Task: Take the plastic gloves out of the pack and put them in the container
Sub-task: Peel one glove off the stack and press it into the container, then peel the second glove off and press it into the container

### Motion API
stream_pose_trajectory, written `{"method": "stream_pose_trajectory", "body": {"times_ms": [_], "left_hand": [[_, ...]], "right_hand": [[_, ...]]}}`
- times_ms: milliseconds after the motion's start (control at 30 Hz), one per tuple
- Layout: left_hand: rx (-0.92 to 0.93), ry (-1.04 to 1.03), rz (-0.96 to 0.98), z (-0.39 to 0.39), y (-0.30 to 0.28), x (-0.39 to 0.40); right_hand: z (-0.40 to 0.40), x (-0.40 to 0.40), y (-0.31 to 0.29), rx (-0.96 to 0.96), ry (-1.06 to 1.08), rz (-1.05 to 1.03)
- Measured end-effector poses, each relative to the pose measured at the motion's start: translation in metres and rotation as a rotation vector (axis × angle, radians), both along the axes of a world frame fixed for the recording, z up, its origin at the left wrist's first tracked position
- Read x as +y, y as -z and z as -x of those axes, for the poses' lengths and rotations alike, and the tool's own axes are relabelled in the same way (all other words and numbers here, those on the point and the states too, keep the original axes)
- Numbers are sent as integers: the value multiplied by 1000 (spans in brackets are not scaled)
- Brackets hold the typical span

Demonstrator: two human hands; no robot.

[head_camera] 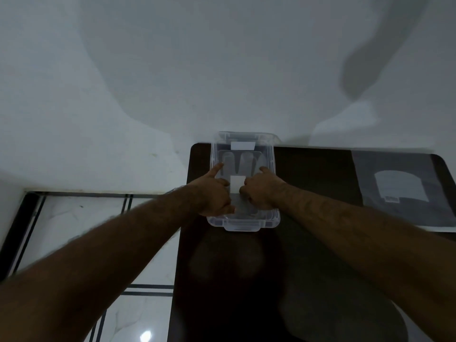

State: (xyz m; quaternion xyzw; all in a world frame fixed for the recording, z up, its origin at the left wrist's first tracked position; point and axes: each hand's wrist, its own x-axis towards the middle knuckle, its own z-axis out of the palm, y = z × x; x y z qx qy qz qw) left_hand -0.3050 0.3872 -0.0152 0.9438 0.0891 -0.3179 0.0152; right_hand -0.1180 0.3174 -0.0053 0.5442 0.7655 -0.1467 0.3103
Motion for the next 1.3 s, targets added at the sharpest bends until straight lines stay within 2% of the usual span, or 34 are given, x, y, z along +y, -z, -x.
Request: {"method": "stream_pose_trajectory", "body": {"times_ms": [167, 267, 400, 633, 733, 867, 967, 1167, 1300], "left_hand": [[0, -25, -56, -2, -9, 6], [64, -35, -64, 2, -6, 7], [5, -36, -78, 2, -17, 0], [6, -96, 2, 10, -36, -36], [-93, -151, 10, 11, -45, -53], [-348, -272, 52, 5, -64, -99], [-464, -349, 108, -12, -75, -155], [-514, -337, 207, -79, -60, -281], [-497, -341, 337, -139, -32, -364]], "right_hand": [[-3, 0, 6, -27, 0, -75], [-4, 2, 6, -93, -7, -6], [-1, 4, -10, -130, -33, 1], [-5, -29, -39, 16, -62, -84], [-13, -55, -53, 103, -5, -161], [-38, -113, -69, 362, 91, -349], [-65, -173, -78, 444, 85, -437], [-143, -326, -63, 499, 216, -460], [-201, -429, -38, 456, 367, -333]]}}
